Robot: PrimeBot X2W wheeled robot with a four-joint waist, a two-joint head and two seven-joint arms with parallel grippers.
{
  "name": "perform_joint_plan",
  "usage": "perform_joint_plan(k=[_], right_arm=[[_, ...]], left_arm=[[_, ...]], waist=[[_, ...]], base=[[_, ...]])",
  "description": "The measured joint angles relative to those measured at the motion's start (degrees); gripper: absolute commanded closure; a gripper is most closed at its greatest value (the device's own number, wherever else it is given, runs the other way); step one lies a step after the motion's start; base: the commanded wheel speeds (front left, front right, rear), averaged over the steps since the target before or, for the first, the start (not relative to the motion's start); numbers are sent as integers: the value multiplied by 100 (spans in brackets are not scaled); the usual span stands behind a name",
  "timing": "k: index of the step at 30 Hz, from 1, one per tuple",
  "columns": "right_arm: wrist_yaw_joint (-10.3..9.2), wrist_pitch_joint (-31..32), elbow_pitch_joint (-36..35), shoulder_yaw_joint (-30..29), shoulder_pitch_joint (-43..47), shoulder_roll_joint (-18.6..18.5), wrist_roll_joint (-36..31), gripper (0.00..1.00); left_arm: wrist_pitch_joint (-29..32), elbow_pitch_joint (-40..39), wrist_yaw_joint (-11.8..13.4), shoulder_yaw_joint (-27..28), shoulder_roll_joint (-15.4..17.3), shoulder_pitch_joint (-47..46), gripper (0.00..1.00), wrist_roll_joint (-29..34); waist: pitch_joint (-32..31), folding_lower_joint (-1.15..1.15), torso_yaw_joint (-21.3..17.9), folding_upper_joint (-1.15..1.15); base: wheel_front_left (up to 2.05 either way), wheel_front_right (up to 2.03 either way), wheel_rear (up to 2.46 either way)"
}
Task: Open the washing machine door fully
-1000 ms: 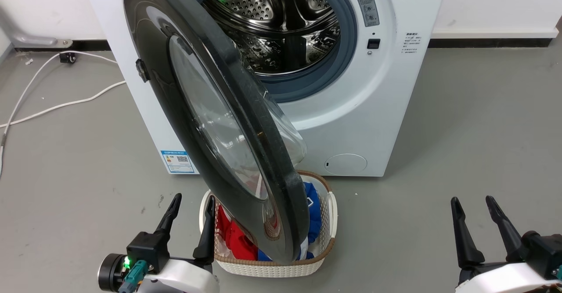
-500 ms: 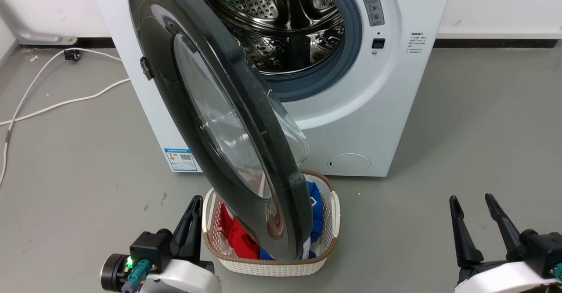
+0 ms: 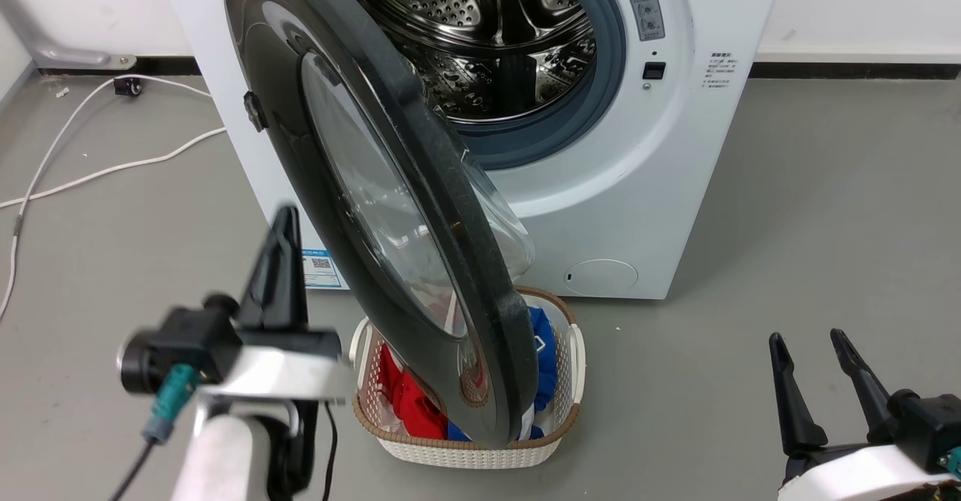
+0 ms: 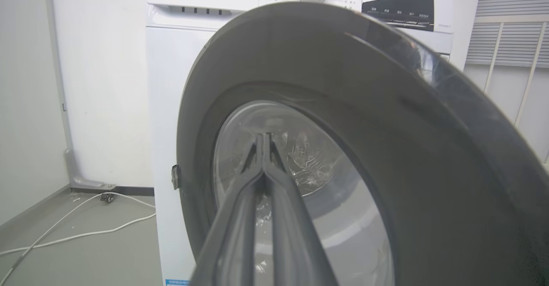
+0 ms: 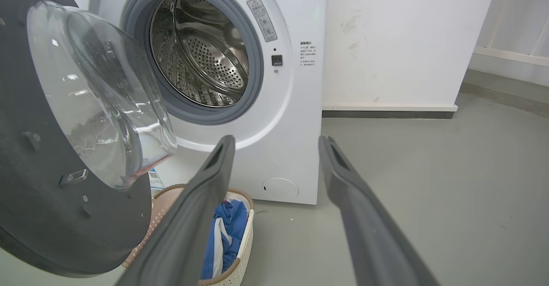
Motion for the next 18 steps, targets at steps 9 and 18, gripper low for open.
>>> perform_joint_plan(k=[9,18], right_arm=[[0,41,-12,-18,-29,10,-77,0],[0,40,38,-2,-31,40,-53,0]], left_arm=[[192,-1446,222,-249,-25,-895,100,-37],[630,-2473,282,-1339,-52,-1063,100,-345]], waist=[[7,0,-1,0],[6,0,-88,0]], base=[[0,0,0],[0,0,0]])
